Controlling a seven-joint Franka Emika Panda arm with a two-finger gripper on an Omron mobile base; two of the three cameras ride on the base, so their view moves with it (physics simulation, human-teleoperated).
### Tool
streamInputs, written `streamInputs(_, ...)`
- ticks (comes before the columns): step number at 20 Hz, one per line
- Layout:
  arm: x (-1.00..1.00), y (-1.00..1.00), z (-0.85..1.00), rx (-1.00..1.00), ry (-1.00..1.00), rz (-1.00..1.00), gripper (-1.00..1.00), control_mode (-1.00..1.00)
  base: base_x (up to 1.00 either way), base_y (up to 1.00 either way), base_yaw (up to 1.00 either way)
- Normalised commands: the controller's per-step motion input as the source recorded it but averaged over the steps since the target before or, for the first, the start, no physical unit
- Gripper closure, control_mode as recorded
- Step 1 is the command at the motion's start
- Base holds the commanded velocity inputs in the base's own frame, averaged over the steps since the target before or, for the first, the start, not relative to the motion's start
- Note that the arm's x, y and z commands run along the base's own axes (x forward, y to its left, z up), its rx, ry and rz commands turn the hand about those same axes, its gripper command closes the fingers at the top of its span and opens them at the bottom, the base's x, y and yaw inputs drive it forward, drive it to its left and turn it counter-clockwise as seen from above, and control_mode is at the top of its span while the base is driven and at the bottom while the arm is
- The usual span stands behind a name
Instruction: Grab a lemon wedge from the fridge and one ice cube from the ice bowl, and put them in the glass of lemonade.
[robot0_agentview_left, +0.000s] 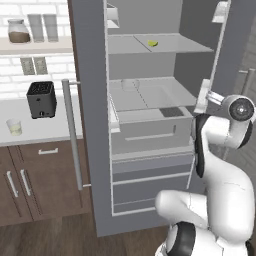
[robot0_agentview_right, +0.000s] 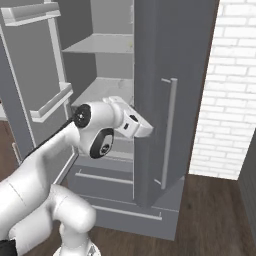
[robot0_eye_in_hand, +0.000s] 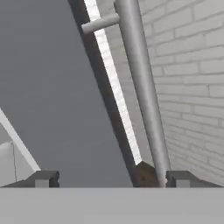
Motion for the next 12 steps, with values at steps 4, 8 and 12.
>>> streamInputs(4,-0.08,0.9,0.45,0.06,0.03,-0.2,-1.0,-1.0,0.0,0.0,0.0)
streamInputs(8,0.44,0.76,0.09,0.01,0.16,-0.27,-1.0,-1.0,0.0,0.0,0.0)
streamInputs(12,0.98,0.34,0.0,0.0,0.11,-0.29,-1.0,-1.0,0.0,0.0,0.0)
